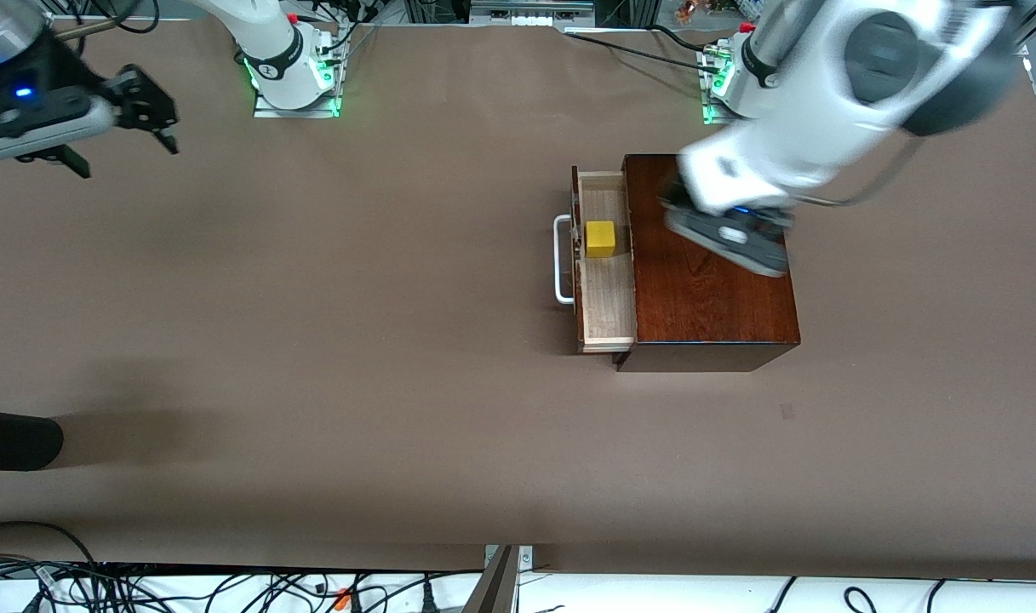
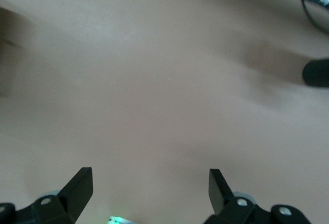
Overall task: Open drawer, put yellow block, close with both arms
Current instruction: 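Push the drawer shut into the box with the left gripper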
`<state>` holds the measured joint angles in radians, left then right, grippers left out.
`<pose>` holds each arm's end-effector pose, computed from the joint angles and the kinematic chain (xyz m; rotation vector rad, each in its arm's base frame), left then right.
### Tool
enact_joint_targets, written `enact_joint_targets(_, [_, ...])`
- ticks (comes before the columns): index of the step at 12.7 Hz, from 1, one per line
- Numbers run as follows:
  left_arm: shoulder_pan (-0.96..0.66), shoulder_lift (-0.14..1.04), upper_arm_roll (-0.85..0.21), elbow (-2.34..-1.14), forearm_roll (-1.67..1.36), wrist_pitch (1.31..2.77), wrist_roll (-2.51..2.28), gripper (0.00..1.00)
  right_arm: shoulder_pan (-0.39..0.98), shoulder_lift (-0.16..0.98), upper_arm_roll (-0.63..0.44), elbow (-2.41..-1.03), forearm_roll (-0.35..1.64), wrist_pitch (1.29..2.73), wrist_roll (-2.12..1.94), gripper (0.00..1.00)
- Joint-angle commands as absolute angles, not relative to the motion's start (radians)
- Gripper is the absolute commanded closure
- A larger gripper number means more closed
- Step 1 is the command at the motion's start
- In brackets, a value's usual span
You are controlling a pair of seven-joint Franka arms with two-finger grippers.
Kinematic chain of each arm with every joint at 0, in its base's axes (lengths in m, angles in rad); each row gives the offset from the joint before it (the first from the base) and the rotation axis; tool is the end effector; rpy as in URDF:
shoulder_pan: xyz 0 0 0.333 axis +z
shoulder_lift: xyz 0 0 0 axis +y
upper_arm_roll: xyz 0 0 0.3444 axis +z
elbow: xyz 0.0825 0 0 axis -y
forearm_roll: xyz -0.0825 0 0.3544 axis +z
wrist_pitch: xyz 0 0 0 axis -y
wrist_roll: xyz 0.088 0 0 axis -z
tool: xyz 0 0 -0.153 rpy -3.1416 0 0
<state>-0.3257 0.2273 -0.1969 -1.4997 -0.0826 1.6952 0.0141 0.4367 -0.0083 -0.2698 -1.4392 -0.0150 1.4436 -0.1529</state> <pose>0.5226 -0.3013 0.5240 2.9232 -0.7792 -0.0883 0.5026 0.0815 0.6572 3.0895 0.4951 0.0195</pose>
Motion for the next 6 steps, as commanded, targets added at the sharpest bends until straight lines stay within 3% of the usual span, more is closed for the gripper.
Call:
enact_joint_targets(1, [-0.457, 0.360, -0.189, -1.385, -0.089, 1.794, 0.034, 0.00, 0.332, -0.032, -0.235, -1.524, 0.041, 1.489, -0.117, 0.00])
enact_joint_targets(6, [-0.620, 0.515, -0.189, -1.396, -0.086, 2.031, 0.334, 0.00, 0.291, -0.035, -0.204, -1.595, 0.041, 1.545, -0.051, 0.00])
